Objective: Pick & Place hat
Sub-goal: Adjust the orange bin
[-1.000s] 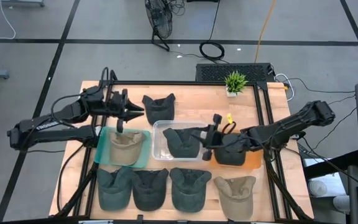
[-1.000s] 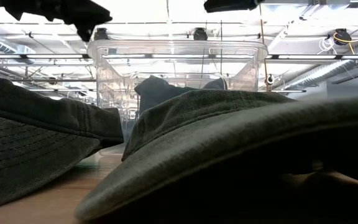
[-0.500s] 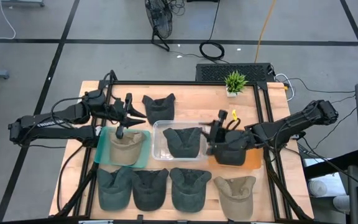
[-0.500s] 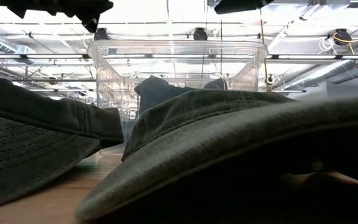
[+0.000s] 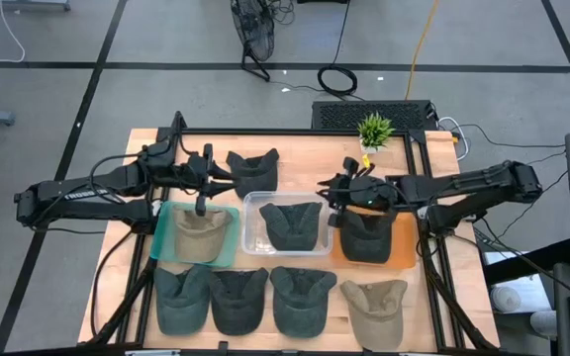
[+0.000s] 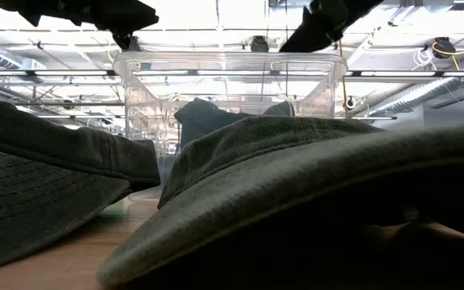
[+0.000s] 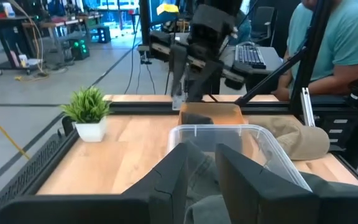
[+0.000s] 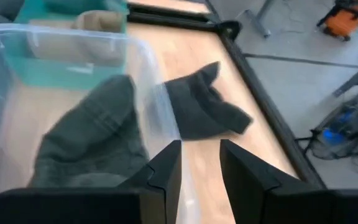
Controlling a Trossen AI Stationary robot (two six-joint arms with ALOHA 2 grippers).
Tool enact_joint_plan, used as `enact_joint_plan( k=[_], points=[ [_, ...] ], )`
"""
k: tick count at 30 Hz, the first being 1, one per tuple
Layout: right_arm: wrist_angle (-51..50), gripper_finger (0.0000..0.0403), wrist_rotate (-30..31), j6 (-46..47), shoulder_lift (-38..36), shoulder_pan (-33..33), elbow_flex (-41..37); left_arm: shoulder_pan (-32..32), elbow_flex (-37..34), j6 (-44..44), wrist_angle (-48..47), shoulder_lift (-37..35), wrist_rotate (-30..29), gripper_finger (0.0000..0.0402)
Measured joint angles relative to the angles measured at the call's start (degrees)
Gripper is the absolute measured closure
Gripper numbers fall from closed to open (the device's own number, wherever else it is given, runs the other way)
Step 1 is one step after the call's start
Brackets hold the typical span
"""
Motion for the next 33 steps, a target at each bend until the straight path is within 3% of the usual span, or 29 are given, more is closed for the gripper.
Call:
enact_joint_plan(
  k=[5,10,21,28,33],
  points=[
    [0.47,0.0305,0.6,1.23,-2.75,0.69,0.15,0.0,0.0,0.25,2.4,-0.02,0.27,0.0309],
    [-6.61,0.0305,6.14,9.11,-3.41,1.36,0.15,0.0,0.0,-3.78,2.86,0.0,-1.25,0.0309],
    [-10.0,0.0305,4.55,10.83,-3.43,2.6,0.06,0.0,0.0,-7.79,2.8,-0.04,-3.62,0.0309],
    [-17.91,0.0305,4.5,13.43,-6.21,2.73,-0.03,0.0,0.0,-7.74,2.61,-0.04,-4.0,0.0309],
    [-16.56,0.0305,0.79,14.49,-11.28,3.19,-5.61,0.0,0.0,-8.5,2.54,-0.04,-4.0,0.0309]
  ],
)
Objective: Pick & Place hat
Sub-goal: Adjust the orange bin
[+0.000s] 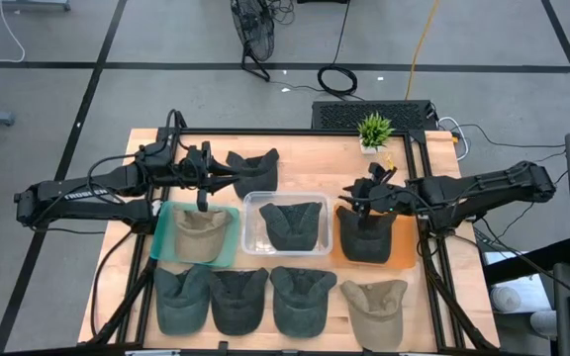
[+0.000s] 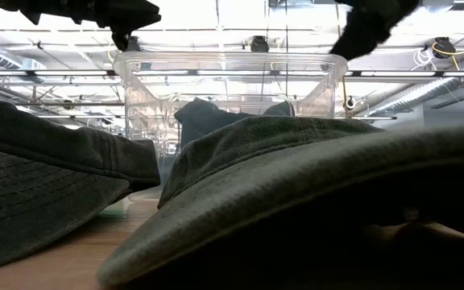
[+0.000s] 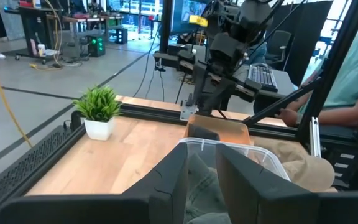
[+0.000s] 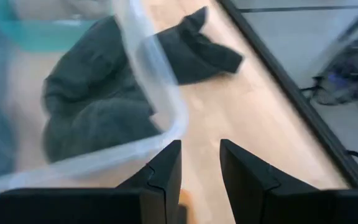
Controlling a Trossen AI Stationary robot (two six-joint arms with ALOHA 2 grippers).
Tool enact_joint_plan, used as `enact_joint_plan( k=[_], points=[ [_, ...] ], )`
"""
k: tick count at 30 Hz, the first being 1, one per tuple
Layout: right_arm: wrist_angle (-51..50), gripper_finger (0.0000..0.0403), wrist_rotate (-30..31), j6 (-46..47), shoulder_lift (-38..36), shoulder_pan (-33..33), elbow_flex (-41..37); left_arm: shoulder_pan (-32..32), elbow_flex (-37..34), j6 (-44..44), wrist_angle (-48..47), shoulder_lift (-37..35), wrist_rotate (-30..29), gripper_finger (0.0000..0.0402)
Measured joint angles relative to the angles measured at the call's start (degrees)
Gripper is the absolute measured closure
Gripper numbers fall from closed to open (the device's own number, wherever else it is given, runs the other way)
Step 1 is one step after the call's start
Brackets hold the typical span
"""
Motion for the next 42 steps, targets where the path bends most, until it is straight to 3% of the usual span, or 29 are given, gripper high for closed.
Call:
enact_joint_plan(
  k=[4,7,11,16,22,31,42],
  points=[
    [1.82,0.0305,-6.83,6.7,-5.6,0.18,-5.12,-0.02,0.0,-1.8,-0.06,-0.02,0.06,0.0309],
    [-2.96,0.0305,-12.87,13.77,-8.81,1.49,-6.91,-0.04,0.0,-2.13,-0.17,0.0,0.07,0.0309],
    [-8.96,0.0305,-12.72,19.01,-9.88,4.06,-6.91,-0.04,0.0,-2.29,0.26,0.0,0.04,0.0309],
    [-11.56,0.0305,-14.68,22.11,-8.47,5.55,-6.91,-0.14,0.0,-4.49,0.42,0.0,0.02,0.0309],
    [-21.44,0.0305,-19.5,29.02,-6.01,5.55,-6.91,-1.29,0.0,-3.75,0.44,0.0,0.02,0.0309],
    [-35.02,0.0305,-31.94,39.43,2.33,9.31,-6.89,-3.08,0.0,-3.4,0.62,0.0,0.02,0.0309],
    [-40.23,0.0305,-32.16,44.68,4.81,11.24,-6.93,-4.59,0.0,-3.59,0.63,0.0,0.02,0.0309]
  ],
)
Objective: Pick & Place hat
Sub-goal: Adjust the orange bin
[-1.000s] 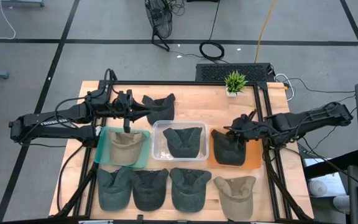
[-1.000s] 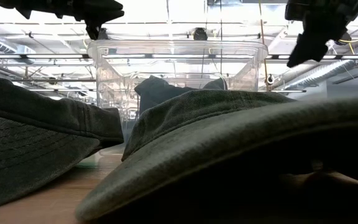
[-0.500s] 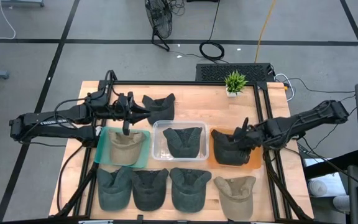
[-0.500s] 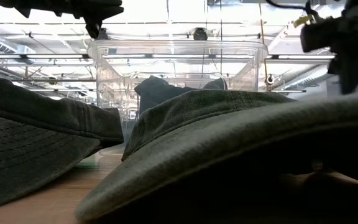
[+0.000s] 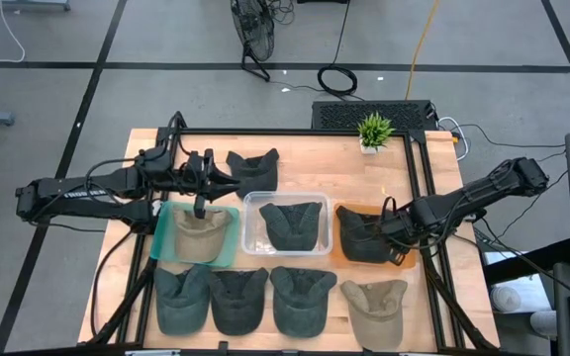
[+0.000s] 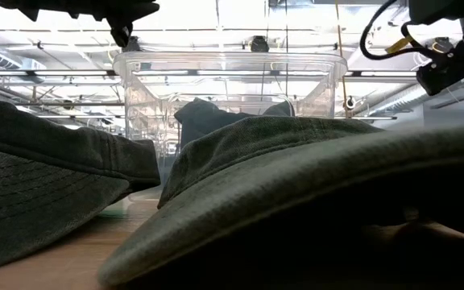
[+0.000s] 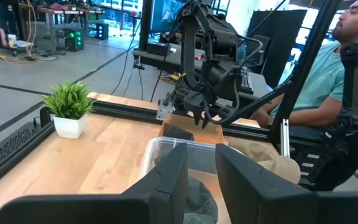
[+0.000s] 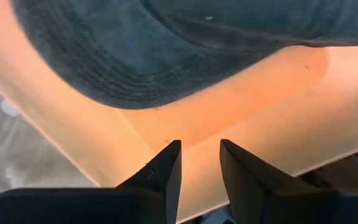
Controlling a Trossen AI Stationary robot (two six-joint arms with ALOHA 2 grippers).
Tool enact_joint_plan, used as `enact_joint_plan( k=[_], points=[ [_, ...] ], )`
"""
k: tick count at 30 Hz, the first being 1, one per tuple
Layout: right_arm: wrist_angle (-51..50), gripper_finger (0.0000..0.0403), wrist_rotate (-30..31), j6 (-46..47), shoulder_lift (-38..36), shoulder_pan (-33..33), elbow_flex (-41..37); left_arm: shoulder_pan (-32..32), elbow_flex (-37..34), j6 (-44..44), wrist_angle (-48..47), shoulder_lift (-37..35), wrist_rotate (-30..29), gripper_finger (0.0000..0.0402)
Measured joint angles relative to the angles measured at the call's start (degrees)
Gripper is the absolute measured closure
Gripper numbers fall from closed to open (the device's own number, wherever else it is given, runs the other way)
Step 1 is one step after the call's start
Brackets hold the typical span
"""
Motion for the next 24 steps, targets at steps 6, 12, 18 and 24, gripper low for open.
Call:
enact_joint_plan(
  k=[6,12,18,24],
  points=[
    [-1.39,0.0305,0.26,1.4,0.33,-0.07,-2.94,0.0,0.0,0.07,0.0,0.02,-0.02,0.0309],
    [-1.95,0.0305,-0.49,-1.62,2.22,-0.07,-3.94,0.0,-0.02,0.13,1.2,0.02,-0.02,0.0309],
    [-2.61,0.0308,0.05,-13.94,5.92,-0.12,-4.55,0.0,-0.02,1.34,1.24,0.02,-0.34,0.0309],
    [-2.97,0.0327,-1.6,-21.62,11.32,-0.17,-4.29,0.02,-0.04,2.73,1.59,0.02,-2.96,0.0309]
  ],
)
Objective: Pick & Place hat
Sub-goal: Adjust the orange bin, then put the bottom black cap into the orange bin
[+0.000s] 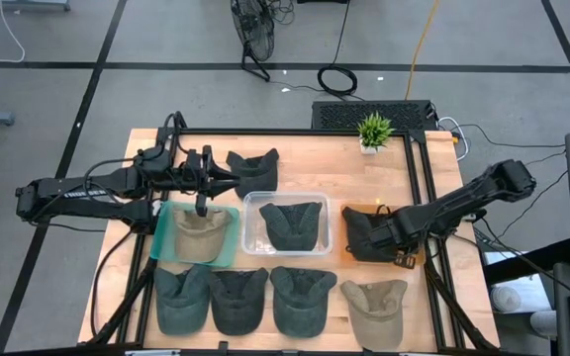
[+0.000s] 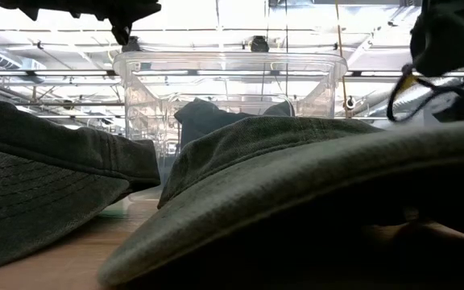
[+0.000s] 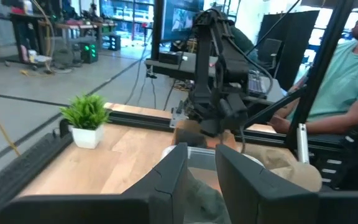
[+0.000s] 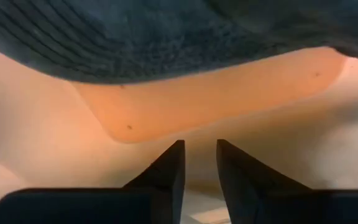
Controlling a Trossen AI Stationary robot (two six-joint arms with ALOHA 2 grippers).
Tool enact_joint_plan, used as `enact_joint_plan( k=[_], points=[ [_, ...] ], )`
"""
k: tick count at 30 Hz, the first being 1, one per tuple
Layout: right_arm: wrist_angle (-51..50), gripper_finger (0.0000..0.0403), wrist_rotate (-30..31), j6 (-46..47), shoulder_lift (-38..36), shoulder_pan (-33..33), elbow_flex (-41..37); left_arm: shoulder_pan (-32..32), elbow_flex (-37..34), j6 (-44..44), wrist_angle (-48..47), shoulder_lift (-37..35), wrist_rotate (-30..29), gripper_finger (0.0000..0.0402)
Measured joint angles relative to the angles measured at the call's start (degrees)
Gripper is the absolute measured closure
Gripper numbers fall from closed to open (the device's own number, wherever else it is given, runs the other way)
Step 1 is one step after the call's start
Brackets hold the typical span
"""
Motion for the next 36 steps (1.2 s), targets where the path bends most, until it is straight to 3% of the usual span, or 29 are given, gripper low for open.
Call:
enact_joint_plan(
  k=[4,10,17,21,26,36],
  points=[
    [-0.15,0.0343,0.61,-1.19,2.02,-0.05,0.02,-0.02,0.0,0.18,0.12,0.0,-0.02,0.0309],
    [-1.67,0.0365,7.38,1.93,1.64,-0.05,0.99,0.0,0.0,0.25,0.55,0.0,-0.04,0.0309],
    [-12.96,0.0382,16.5,7.29,-0.14,-0.05,9.32,0.0,0.0,0.22,0.53,0.0,-0.04,0.0309],
    [-17.39,0.0385,18.13,11.27,-2.29,0.03,14.26,-0.02,0.0,0.01,0.52,0.0,0.04,0.0309],
    [-11.95,0.0385,16.62,13.05,-6.62,2.08,18.31,-0.01,0.0,0.0,0.49,0.0,1.84,0.0309],
    [10.01,0.0385,22.53,6.56,-10.49,13.02,20.15,-2.9,0.0,0.53,-0.46,0.0,2.57,0.0309]
  ],
)
